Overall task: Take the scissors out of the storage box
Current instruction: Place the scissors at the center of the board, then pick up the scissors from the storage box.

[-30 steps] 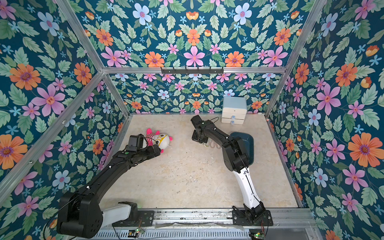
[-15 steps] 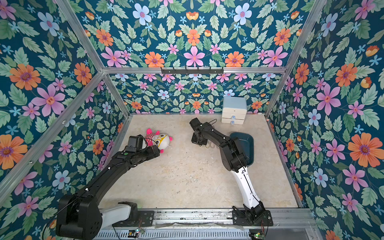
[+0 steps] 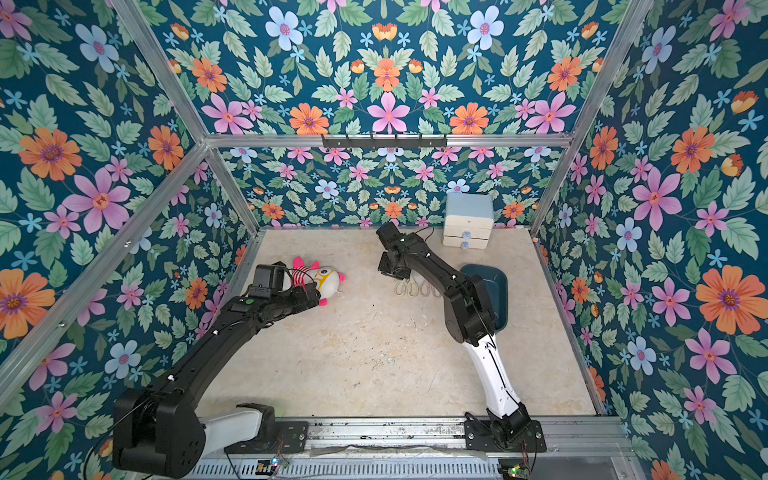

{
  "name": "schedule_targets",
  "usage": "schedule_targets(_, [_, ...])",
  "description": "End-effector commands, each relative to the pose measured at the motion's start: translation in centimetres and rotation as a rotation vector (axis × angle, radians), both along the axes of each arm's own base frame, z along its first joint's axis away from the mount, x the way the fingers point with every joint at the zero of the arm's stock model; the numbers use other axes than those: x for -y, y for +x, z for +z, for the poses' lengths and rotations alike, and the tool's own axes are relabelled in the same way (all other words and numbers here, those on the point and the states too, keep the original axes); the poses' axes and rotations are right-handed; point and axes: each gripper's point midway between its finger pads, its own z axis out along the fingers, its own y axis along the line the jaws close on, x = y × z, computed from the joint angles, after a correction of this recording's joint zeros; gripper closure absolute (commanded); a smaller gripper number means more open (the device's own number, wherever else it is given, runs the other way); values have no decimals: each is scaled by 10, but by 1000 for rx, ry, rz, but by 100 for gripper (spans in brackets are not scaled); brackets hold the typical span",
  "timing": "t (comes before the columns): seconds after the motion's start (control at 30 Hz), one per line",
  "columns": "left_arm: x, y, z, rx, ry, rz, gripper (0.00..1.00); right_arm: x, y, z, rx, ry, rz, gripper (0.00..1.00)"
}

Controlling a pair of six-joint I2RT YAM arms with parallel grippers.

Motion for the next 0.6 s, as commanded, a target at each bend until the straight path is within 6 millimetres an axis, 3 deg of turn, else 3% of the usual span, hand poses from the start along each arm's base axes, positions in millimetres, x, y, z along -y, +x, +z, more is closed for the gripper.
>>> schedule_targets(0.0, [7,2,2,-6,-22,-37,1,19,-7,24,29,-61,-3,67])
schedule_targets(0.23, [19,7,-2,-16,-51,-72,2,59,-34,61,57,-88,-37,67])
schedule_targets(0.37, [27,11,-3,-14,-54,-89,2,90,-53,69,45,-68,-75,67])
schedule_targets(0.57, [41,20,-4,-15,-63,-111,2,151,-82,72,29,-75,-163,67])
